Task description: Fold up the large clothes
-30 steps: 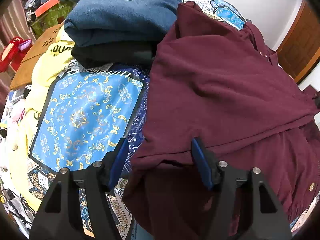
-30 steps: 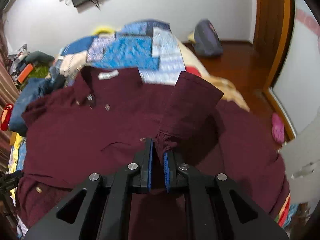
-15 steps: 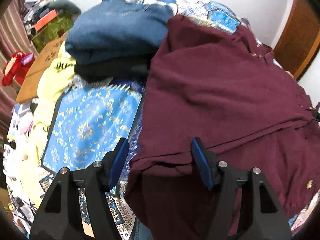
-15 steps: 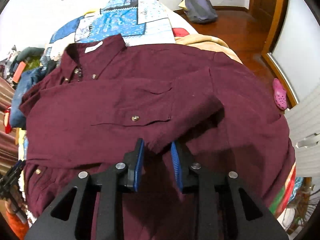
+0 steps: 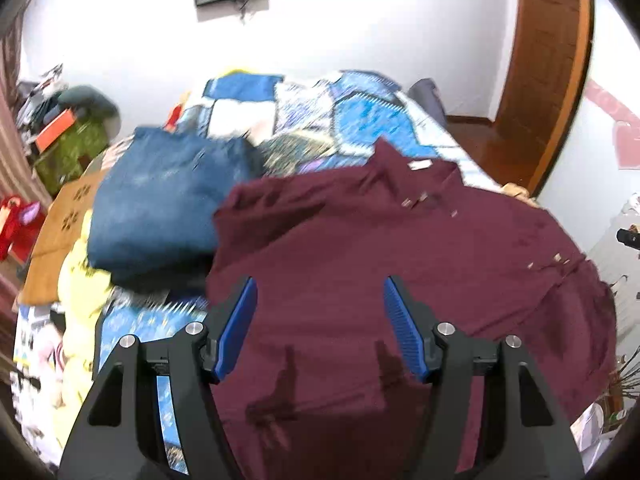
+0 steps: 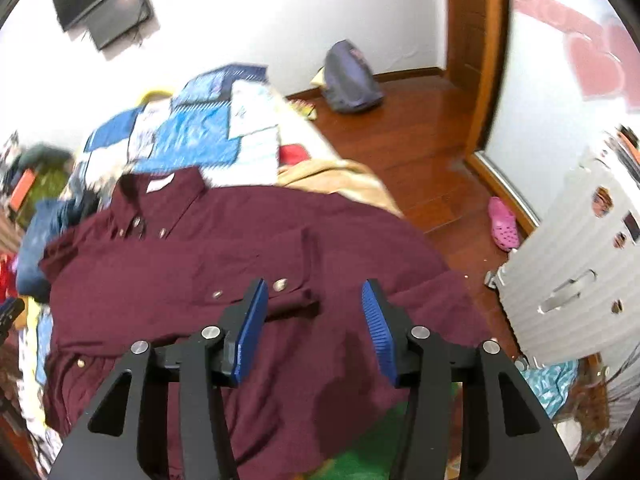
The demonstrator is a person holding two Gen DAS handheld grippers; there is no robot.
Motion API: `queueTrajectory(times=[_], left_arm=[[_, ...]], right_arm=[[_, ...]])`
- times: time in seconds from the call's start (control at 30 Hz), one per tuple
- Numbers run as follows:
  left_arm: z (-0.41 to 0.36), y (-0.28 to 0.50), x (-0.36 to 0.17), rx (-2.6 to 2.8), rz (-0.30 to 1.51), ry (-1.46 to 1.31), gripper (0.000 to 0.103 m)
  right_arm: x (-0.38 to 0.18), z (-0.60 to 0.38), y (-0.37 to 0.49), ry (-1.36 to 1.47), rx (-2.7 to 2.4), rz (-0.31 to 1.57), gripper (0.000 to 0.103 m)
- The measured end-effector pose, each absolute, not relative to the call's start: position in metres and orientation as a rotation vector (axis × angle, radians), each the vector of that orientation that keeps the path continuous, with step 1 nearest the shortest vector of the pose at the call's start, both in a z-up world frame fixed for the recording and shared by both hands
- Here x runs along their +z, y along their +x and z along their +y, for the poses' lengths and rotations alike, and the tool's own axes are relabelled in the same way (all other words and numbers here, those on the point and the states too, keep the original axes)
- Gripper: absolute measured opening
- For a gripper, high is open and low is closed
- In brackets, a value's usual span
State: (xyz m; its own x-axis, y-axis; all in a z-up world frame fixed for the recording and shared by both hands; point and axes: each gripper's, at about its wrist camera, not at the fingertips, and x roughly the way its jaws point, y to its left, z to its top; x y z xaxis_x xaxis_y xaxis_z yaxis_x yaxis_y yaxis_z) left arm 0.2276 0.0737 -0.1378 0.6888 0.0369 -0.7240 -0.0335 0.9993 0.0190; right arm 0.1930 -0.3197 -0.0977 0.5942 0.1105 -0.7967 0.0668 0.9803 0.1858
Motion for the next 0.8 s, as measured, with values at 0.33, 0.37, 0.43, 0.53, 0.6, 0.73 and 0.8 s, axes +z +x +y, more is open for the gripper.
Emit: queueTrajectory(times=[0.33, 0.37, 0.43, 0.53, 0.6, 0.73, 0.8], left_arm=[[0.022, 0.262, -0.134, -0.075, 0.812, -0.029, 0.065], [0.019, 0.265, -0.136, -0.083, 0.819, -0.032, 0.065], [0.012, 0.269, -0.141, -0.098, 0.832, -0.033, 0.065], [0.003, 0.273, -0.146, -0.114, 0.845, -0.026, 0.065], [-0.002, 0.275, -0.149, -0.121, 0.852, -0.019, 0.065], [-0.004, 0.279, -0.159, -0.123, 0.872, -0.020, 0.065], [-0.004, 0.280, -0.163, -0.120, 0.884, -0.026, 0.065]], right_arm=[[-0.163, -0.393, 0.194, 0.391, -0.121, 1.056, 0.048], [-0.171, -0.397, 0.194, 0.406, -0.130, 1.071, 0.048], [-0.191, -0.406, 0.193, 0.452, -0.153, 1.109, 0.048], [-0.225, -0.423, 0.195, 0.555, -0.181, 1.163, 0.048], [-0.234, -0.434, 0.193, 0.636, -0.176, 1.163, 0.048], [-0.243, -0.447, 0.196, 0.714, -0.188, 1.125, 0.051], [-0.246, -0.450, 0.201, 0.719, -0.200, 1.109, 0.051]])
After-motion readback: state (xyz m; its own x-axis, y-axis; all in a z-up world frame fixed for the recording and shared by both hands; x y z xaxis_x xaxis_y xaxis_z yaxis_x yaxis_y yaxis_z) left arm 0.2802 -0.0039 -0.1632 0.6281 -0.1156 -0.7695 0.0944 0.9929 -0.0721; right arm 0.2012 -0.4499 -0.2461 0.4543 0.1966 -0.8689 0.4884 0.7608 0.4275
